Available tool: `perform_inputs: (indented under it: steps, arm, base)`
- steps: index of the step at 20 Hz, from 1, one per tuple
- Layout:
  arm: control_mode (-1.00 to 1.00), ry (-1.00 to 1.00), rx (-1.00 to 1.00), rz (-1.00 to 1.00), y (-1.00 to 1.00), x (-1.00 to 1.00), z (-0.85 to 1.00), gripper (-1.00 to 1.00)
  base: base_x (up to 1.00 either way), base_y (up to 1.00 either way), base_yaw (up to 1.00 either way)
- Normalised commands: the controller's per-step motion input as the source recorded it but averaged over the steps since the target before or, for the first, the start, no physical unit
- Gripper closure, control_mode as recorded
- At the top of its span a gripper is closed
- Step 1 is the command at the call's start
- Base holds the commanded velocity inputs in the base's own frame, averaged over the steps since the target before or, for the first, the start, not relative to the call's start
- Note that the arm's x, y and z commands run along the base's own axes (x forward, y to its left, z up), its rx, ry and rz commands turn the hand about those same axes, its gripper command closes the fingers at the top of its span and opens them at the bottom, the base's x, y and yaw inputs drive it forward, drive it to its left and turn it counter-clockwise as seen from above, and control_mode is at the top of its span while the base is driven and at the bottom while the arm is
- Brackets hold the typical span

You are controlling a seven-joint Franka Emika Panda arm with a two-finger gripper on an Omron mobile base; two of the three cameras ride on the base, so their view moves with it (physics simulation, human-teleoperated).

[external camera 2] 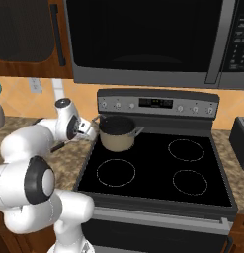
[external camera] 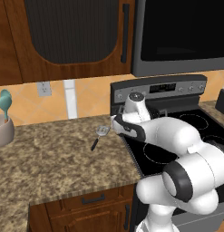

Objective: Put the lime and lime in the pot. Retrieve the spatula and lightly stir the vegetables in the pot.

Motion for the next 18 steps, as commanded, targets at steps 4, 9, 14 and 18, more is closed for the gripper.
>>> perform_inputs:
  steps: [4,9,14,18]
  arm:
    - [-1.0,0.02,-0.01,0.0,0.85,0.0,-0.14,-1.0]
    - [-1.0,0.12,0.0,0.0,0.91,0.04,-0.17,-1.0]
    - [-1.0,0.24,-0.03,0.0,0.56,0.24,-0.3,-1.0]
    - [-1.0,0.07,-0.02,0.0,0.32,0.22,-0.34,-1.0]
  base:
    - [0.0,0.0,0.0]
    - [0.0,0.0,0.0]
    - [0.0,0.0,0.0]
    - [0.0,0.0,0.0]
